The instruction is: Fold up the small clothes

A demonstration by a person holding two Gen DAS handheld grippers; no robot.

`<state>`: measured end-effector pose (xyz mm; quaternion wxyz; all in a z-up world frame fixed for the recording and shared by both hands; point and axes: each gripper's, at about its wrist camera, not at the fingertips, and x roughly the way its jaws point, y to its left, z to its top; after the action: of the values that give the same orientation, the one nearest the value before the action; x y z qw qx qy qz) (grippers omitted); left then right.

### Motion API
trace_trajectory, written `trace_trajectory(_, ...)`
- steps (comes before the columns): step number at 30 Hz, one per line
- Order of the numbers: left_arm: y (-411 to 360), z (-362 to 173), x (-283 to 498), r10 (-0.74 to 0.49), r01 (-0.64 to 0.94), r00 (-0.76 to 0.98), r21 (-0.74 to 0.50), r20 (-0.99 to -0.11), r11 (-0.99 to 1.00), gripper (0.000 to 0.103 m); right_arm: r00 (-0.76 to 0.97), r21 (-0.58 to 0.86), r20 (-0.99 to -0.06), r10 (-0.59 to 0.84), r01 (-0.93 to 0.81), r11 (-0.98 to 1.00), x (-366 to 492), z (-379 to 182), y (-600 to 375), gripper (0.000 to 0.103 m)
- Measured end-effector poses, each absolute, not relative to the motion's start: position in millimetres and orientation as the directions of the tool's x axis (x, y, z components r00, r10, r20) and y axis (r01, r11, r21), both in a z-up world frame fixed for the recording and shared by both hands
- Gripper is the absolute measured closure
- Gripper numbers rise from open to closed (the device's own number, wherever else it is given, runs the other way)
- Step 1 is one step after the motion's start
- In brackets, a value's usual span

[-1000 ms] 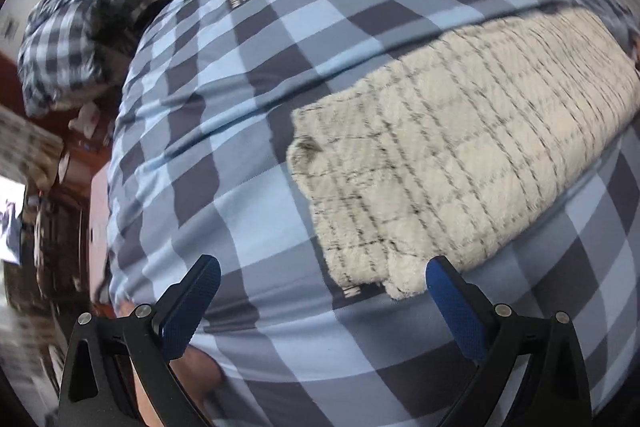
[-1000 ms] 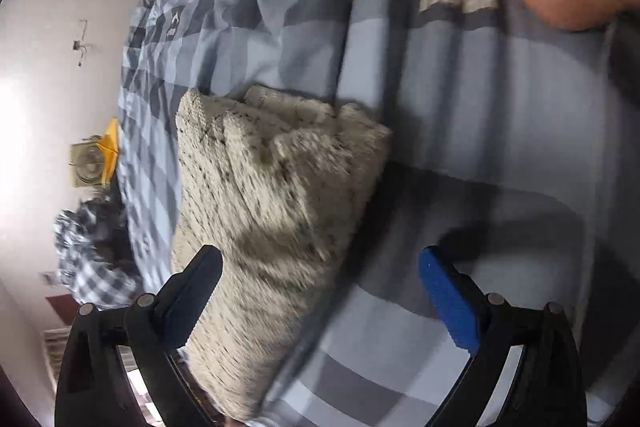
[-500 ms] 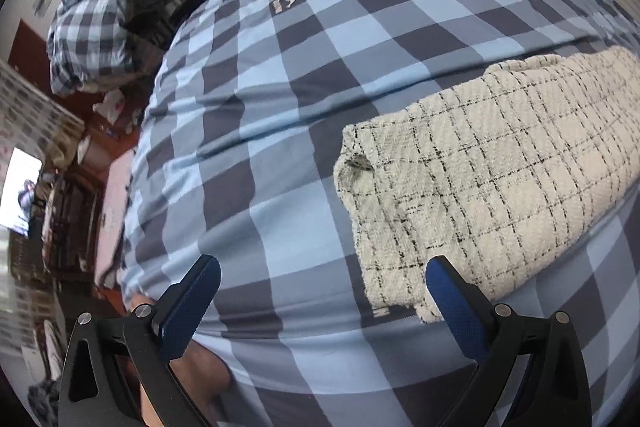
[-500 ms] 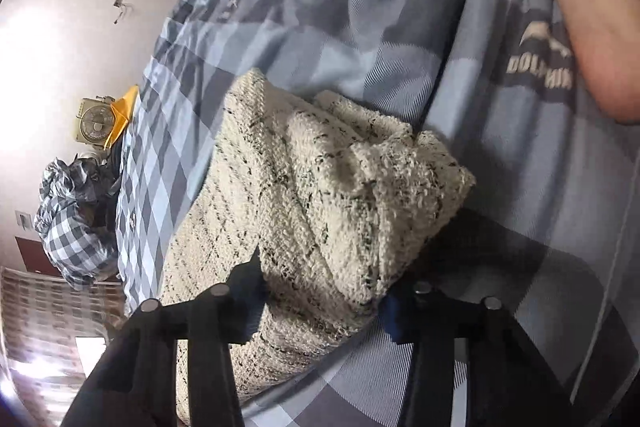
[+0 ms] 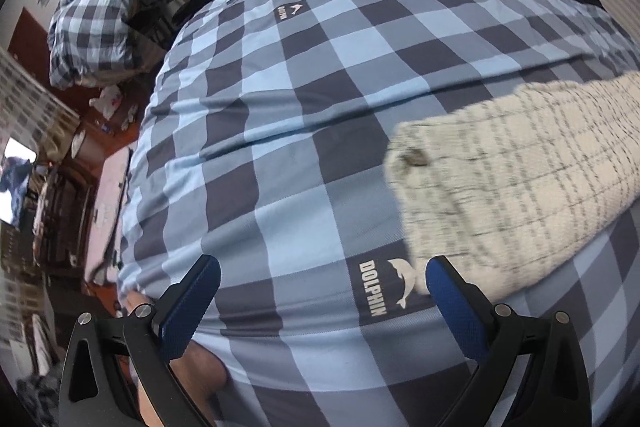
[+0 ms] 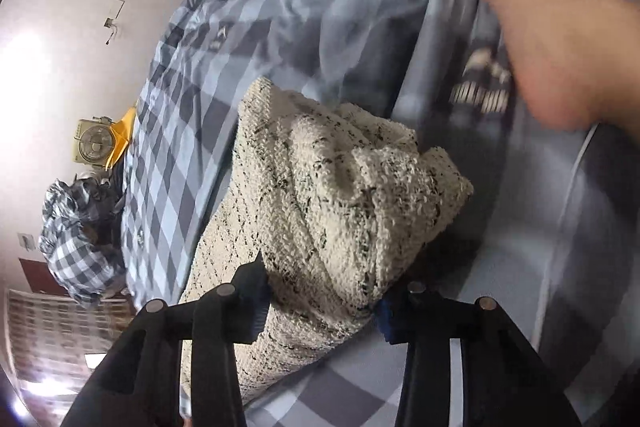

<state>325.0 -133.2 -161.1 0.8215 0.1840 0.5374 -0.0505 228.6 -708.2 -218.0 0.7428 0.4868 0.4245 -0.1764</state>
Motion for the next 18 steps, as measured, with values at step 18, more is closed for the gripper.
trace_trajectory(18, -123, -146, 335, 0.060, 0.196, 0.447, 0.163, -0.893, 0.967, 0.000, 0.738, 0.142, -0.671, -0.073, 0.225, 0.964, 272, -64, -521, 0.068)
